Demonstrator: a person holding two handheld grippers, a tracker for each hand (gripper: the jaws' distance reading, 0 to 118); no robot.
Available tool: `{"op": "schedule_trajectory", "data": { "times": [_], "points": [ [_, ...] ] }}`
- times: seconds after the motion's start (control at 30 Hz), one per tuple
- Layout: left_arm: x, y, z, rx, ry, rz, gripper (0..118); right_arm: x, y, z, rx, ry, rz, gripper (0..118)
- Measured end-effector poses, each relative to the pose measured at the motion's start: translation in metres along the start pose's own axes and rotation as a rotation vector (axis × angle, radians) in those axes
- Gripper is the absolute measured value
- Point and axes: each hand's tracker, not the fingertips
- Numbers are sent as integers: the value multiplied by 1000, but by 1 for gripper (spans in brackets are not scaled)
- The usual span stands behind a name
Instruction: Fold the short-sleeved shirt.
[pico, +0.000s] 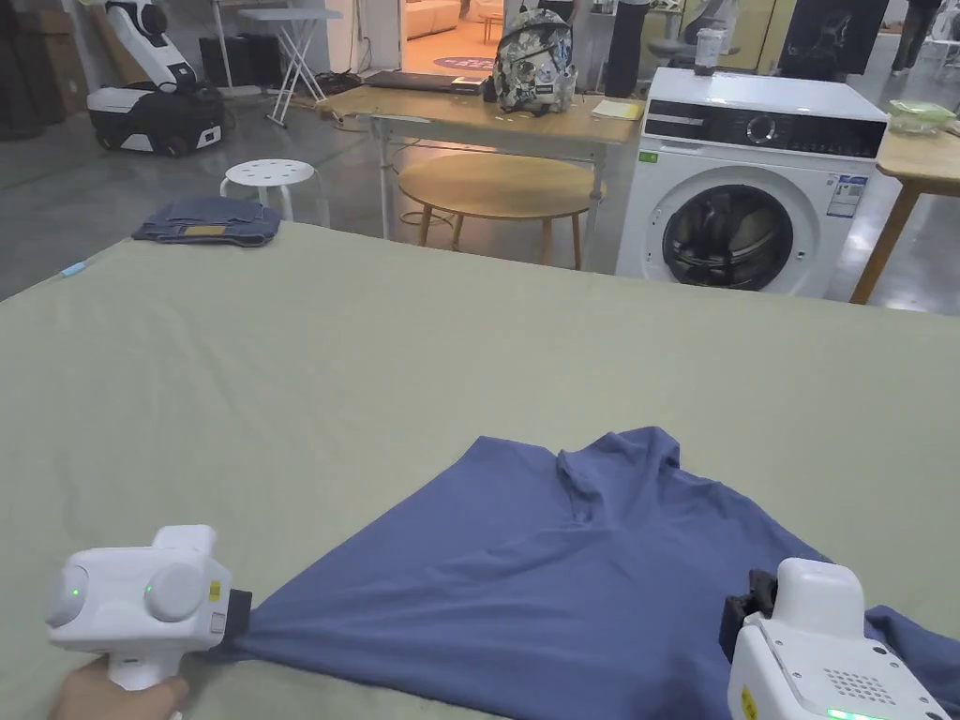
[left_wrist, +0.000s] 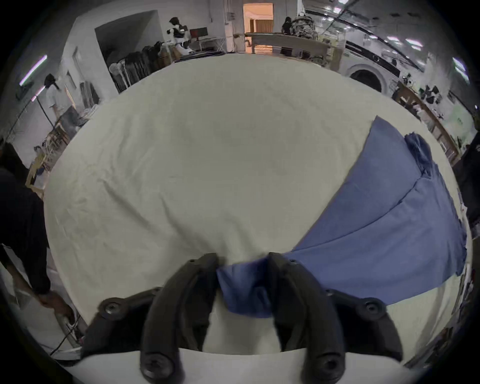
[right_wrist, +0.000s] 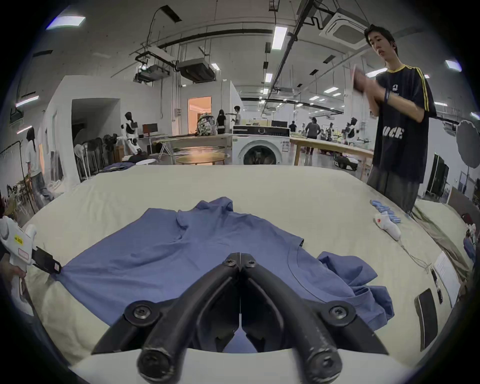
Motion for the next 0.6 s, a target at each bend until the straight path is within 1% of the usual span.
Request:
{"op": "schedule_trajectory", "data": {
  "times": [0.07,0.1,0.17,0.27,0.33,0.37,0.4,0.43,0.47,0.5,0.53,0.57,0.6],
  "points": [
    [-2,2,0,0,-30,7,0,0,-1,-6,-11,5,-2,0],
    [-4,3,2,1,-74,32,0,1,0,-10,-21,14,-5,0],
    [-7,2,5,8,-66,35,0,5,2,-21,-30,20,-3,0],
    [-13,1,13,37,-100,56,0,17,19,-43,-51,40,7,0],
    [-17,2,15,55,-124,68,0,28,37,-69,-96,60,13,0],
    [-17,1,18,62,-127,68,0,34,45,-84,-121,71,15,5],
    [-17,1,22,75,-127,70,0,42,53,-109,-158,86,22,17],
    [-17,1,24,79,-130,69,0,45,60,-125,-194,83,47,39],
    [-16,2,21,80,-134,69,0,50,69,-145,-232,87,59,55],
    [-16,2,21,82,-136,70,0,54,75,-163,-267,110,63,65],
    [-15,2,22,86,-135,67,0,55,88,-175,-325,135,70,67],
    [-14,3,21,85,-132,62,0,58,92,-192,-348,138,71,67],
    [-12,3,18,82,-129,56,0,59,95,-208,-370,138,99,67]
  ]
}}
